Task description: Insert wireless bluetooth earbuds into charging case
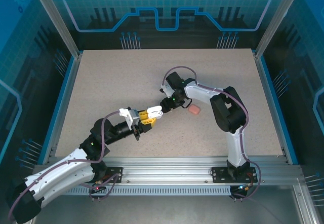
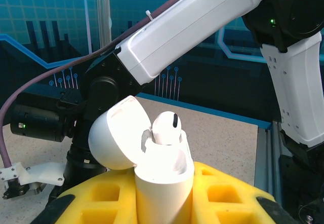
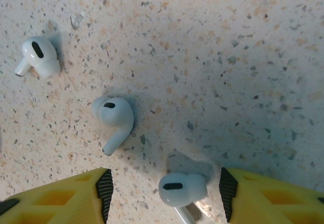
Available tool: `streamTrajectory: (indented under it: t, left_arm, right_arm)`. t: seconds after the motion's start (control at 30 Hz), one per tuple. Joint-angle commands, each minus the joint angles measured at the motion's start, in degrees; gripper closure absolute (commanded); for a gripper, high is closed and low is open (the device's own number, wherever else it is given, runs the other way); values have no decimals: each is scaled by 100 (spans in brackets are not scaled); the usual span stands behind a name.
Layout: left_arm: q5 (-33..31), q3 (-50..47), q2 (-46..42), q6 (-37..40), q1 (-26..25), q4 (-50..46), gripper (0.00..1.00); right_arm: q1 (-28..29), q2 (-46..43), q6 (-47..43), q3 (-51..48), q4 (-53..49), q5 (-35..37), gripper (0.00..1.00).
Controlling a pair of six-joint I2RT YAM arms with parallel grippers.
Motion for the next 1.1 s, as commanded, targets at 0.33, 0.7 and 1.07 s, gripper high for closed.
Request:
streamTrajectory:
  t: [0.33,0.7,1.07]
  left_arm:
    - [-163,-57,-71,158,-30,63,87]
    - [-180,-55,-63,179,-26,64,86]
    - [-174,-68,-78,175,-24,46,87]
  right_arm:
    - [119,-228,-160,-377,-98,-231,49]
    - [210,150,-94,163,-532,316,52]
    - [323,448,135,532,-901,604,57]
